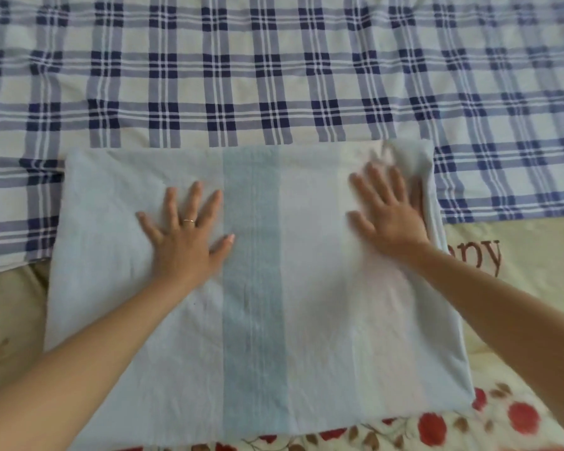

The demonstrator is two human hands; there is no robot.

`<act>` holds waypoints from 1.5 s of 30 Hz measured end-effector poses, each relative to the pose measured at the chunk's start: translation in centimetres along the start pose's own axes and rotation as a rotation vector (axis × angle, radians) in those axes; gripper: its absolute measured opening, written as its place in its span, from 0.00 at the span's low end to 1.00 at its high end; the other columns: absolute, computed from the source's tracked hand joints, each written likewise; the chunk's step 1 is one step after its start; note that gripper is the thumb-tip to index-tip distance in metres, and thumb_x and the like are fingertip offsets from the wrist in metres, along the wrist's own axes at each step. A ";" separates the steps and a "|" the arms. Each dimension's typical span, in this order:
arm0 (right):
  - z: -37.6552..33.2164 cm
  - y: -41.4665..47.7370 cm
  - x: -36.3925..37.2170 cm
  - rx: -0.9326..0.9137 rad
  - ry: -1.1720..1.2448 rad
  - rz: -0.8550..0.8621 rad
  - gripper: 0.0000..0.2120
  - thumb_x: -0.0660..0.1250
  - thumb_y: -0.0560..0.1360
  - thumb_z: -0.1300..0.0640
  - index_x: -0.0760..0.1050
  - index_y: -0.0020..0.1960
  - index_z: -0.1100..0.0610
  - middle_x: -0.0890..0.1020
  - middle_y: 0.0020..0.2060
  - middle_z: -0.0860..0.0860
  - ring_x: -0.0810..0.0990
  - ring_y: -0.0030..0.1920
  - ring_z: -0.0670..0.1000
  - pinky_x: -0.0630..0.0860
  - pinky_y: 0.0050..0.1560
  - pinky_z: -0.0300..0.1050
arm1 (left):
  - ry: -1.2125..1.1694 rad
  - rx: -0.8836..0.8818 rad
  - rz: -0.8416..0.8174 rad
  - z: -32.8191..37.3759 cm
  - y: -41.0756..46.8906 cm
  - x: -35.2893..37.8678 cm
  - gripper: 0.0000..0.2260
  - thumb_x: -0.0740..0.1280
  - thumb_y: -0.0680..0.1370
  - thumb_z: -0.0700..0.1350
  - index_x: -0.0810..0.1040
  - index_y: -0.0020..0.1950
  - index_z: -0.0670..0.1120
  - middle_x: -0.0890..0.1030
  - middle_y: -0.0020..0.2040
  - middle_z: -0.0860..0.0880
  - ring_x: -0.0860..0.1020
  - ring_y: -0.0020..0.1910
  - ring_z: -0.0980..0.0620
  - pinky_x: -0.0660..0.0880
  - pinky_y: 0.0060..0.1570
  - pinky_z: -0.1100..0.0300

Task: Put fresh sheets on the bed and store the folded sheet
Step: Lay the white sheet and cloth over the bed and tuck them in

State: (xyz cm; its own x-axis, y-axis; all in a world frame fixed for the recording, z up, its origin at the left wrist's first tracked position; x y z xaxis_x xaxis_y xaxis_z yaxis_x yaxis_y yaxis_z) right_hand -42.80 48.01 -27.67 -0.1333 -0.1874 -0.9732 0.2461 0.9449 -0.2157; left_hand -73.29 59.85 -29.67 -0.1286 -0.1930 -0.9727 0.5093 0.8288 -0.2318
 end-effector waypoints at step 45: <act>4.7 -34.8 5.7 0.929 0.880 0.160 0.12 0.68 0.75 0.55 0.70 0.55 0.56 0.72 0.51 0.48 0.73 0.46 0.47 0.72 0.43 0.34 | -0.132 0.164 -0.302 26.9 -25.2 4.3 0.36 0.56 0.78 0.60 0.37 0.77 0.51 0.36 0.76 0.47 0.38 0.76 0.47 0.37 0.68 0.32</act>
State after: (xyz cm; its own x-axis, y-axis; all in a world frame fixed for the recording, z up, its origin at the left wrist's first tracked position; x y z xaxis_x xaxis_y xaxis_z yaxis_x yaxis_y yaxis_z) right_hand -47.55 12.83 -26.07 -0.5380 0.4838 -0.6903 0.8425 0.3343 -0.4223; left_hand -63.79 24.02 -28.19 -0.1881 -0.4911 -0.8505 0.5962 0.6311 -0.4962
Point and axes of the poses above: each hand's wrist, its own y-axis towards the middle knuckle, its own x-axis out of the palm, z = x × y, the point moved 8 cm from there along y, towards the middle knuckle
